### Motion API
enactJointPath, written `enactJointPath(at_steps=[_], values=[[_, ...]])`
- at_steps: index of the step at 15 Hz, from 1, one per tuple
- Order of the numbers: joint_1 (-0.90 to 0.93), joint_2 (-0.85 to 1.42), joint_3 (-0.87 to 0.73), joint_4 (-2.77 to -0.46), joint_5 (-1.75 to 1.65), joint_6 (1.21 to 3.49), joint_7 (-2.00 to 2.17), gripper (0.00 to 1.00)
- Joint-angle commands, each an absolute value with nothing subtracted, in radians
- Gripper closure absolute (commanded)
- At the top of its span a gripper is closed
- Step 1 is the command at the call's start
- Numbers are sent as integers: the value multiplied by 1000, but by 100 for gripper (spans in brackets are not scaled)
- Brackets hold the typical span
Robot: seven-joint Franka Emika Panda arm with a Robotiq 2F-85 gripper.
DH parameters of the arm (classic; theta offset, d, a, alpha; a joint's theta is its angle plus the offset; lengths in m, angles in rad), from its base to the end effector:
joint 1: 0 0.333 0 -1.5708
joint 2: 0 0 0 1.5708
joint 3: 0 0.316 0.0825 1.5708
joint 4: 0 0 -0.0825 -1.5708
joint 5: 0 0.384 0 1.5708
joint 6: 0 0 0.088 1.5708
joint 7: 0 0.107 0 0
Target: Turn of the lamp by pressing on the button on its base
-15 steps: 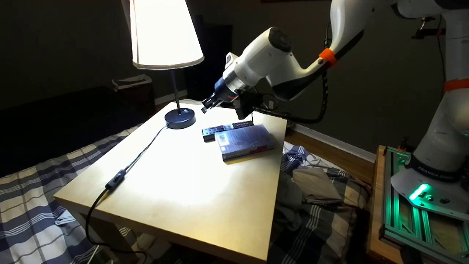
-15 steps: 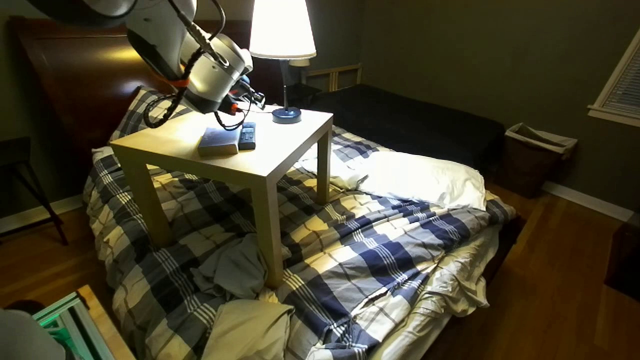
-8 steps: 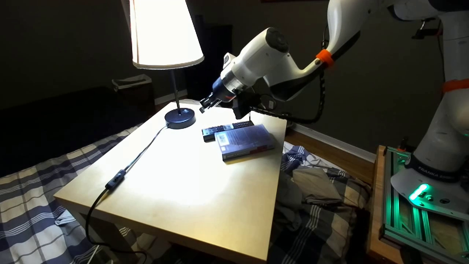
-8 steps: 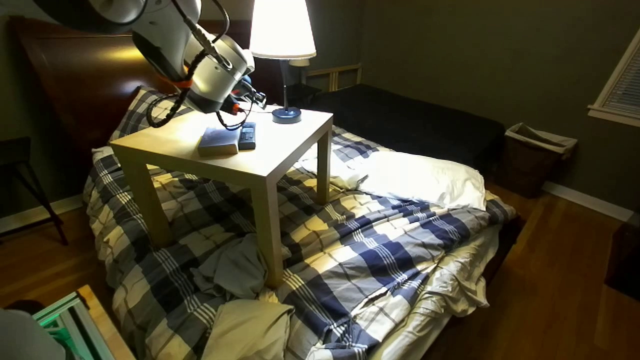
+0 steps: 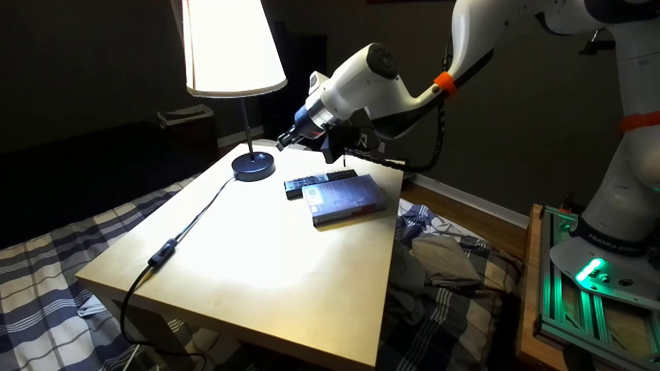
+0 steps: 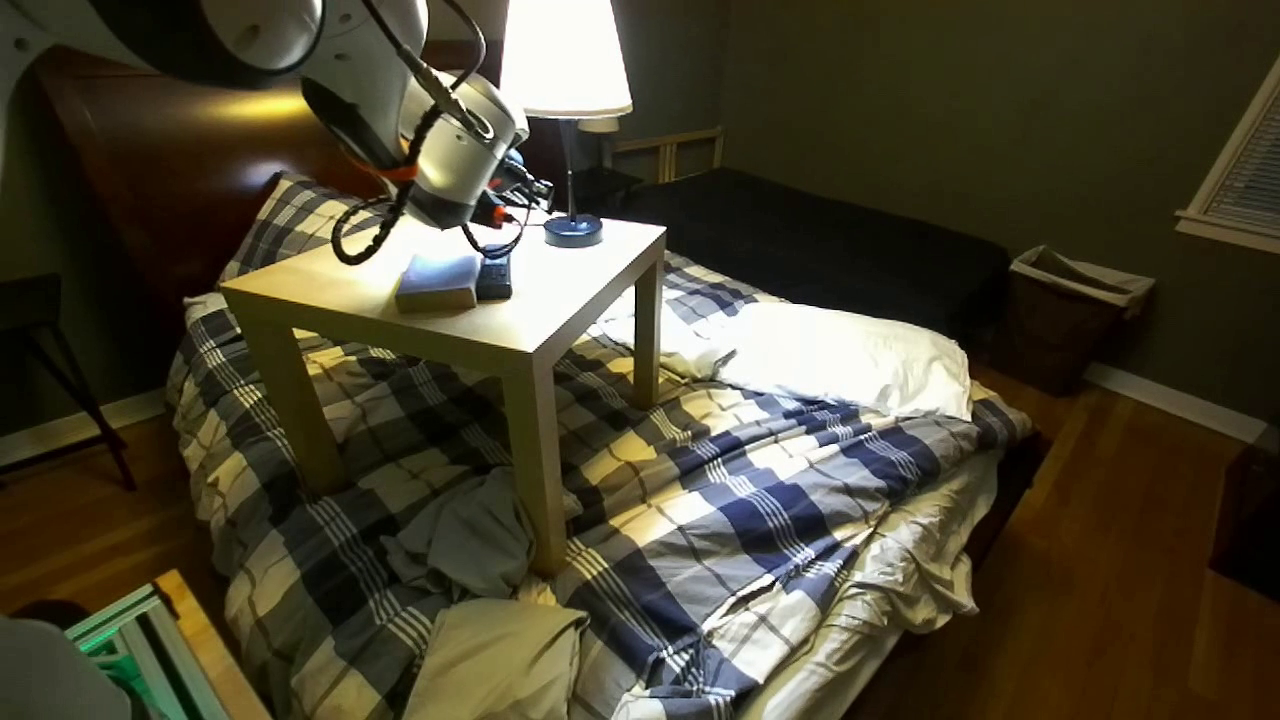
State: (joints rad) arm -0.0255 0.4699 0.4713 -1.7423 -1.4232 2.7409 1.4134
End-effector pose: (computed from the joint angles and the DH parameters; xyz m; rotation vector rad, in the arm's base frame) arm 0.6166 0.2945 0.3768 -2.8313 -0.1525 -1.3466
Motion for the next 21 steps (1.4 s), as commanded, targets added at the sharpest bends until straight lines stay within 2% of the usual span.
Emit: enactJointPath(at_steps=[1, 12, 21], values=[[-6, 566, 449, -1632, -1489, 2768, 1418, 100], [0, 764, 442, -1406, -1574, 2857, 1342, 100], [-9, 818, 456, -1353, -1533, 2842, 1157, 100]])
